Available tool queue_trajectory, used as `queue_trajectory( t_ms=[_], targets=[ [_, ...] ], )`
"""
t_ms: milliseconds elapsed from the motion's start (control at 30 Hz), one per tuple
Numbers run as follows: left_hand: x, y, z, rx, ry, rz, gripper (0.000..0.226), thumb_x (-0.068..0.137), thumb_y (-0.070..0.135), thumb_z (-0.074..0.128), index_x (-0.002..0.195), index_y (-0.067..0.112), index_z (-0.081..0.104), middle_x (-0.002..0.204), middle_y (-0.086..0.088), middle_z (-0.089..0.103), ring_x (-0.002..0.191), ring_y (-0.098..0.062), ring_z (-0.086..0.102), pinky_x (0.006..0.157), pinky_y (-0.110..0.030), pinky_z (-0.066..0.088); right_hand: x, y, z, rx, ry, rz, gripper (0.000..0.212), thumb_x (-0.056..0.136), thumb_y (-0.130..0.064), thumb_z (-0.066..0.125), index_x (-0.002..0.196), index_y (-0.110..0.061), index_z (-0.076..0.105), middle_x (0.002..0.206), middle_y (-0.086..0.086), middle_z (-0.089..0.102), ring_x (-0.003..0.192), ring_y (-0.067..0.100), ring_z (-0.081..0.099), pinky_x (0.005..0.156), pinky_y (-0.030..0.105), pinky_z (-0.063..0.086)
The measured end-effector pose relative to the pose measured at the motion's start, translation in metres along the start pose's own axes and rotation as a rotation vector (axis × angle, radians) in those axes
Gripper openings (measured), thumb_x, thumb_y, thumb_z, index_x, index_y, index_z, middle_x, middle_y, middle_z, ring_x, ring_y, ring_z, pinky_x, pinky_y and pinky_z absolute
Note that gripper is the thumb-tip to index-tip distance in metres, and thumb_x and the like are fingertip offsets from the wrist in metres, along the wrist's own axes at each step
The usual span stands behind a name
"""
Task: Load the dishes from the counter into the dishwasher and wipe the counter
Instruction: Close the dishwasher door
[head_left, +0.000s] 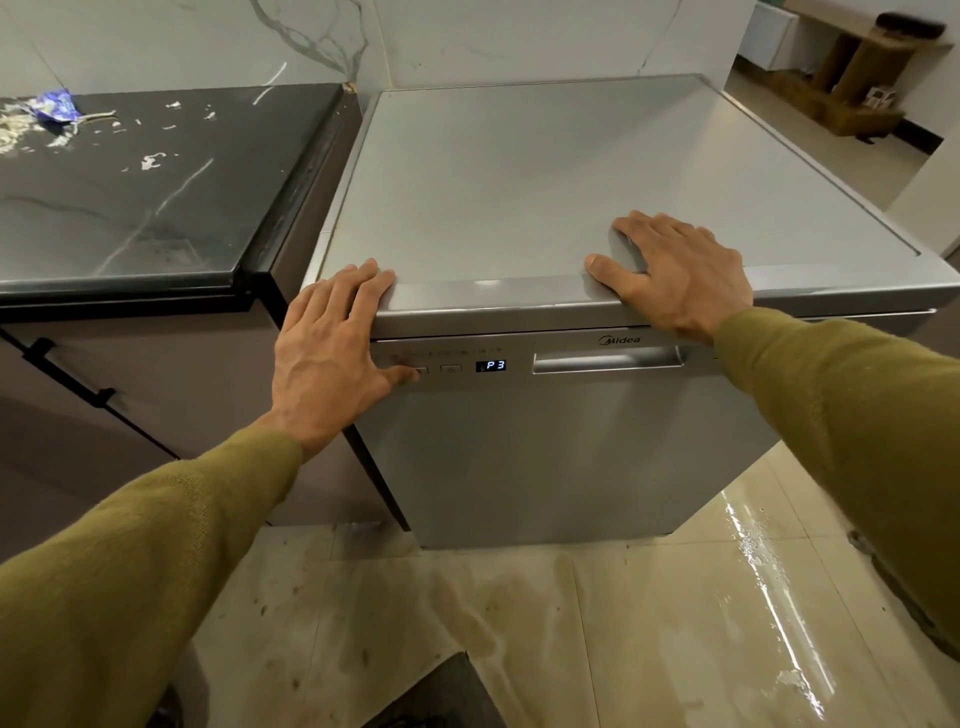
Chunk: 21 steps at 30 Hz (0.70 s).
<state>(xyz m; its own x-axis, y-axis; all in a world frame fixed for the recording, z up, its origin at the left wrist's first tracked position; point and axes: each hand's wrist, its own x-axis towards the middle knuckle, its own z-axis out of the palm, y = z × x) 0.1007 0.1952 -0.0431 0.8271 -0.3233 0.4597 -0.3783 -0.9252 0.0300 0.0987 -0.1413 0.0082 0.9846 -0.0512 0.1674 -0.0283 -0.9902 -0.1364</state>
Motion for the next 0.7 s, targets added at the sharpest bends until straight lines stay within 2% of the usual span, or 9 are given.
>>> queue_trajectory(
  t_ms=[400,533,633,700],
  targets=[
    [0.0,0.001,-0.001,-0.008,-0.004,0.007,0.102,0.066,0.06,0.081,0.148,0.022,0.035,0.153,-0.003,0.039,0.142,-0.025,0.035,0.122,-0.044,0.023,-0.001,0.001,0.0,0.0,0.02,-0.012,0.07,0.095,-0.068,0.027,0.148,-0.022,0.035,0.153,0.004,0.038,0.137,0.029,0.037,0.109,0.05,0.032],
    [0.0,0.001,0.0,0.006,-0.011,0.007,0.104,0.066,0.063,0.08,0.148,0.022,0.033,0.154,-0.004,0.038,0.143,-0.025,0.034,0.122,-0.044,0.022,0.0,0.002,0.005,0.033,0.083,-0.038,0.064,0.097,-0.062,0.032,0.142,-0.018,0.041,0.139,0.01,0.052,0.123,0.031,0.047,0.102,0.047,0.037],
    [-0.001,0.003,-0.001,0.002,-0.024,-0.003,0.104,0.067,0.065,0.078,0.149,0.022,0.031,0.154,-0.004,0.037,0.143,-0.024,0.033,0.123,-0.043,0.02,-0.002,0.007,0.01,0.061,0.104,-0.074,0.068,0.098,-0.061,0.028,0.146,-0.014,0.035,0.141,0.013,0.052,0.13,0.031,0.046,0.116,0.051,0.022],
    [-0.001,0.004,-0.003,-0.003,-0.034,-0.006,0.105,0.067,0.066,0.078,0.15,0.022,0.03,0.154,-0.004,0.036,0.144,-0.025,0.032,0.123,-0.043,0.019,-0.007,0.013,0.015,0.008,0.12,-0.133,0.067,0.099,-0.061,0.021,0.144,-0.014,0.036,0.139,0.011,0.054,0.132,0.029,0.045,0.12,0.053,0.013]
  ],
)
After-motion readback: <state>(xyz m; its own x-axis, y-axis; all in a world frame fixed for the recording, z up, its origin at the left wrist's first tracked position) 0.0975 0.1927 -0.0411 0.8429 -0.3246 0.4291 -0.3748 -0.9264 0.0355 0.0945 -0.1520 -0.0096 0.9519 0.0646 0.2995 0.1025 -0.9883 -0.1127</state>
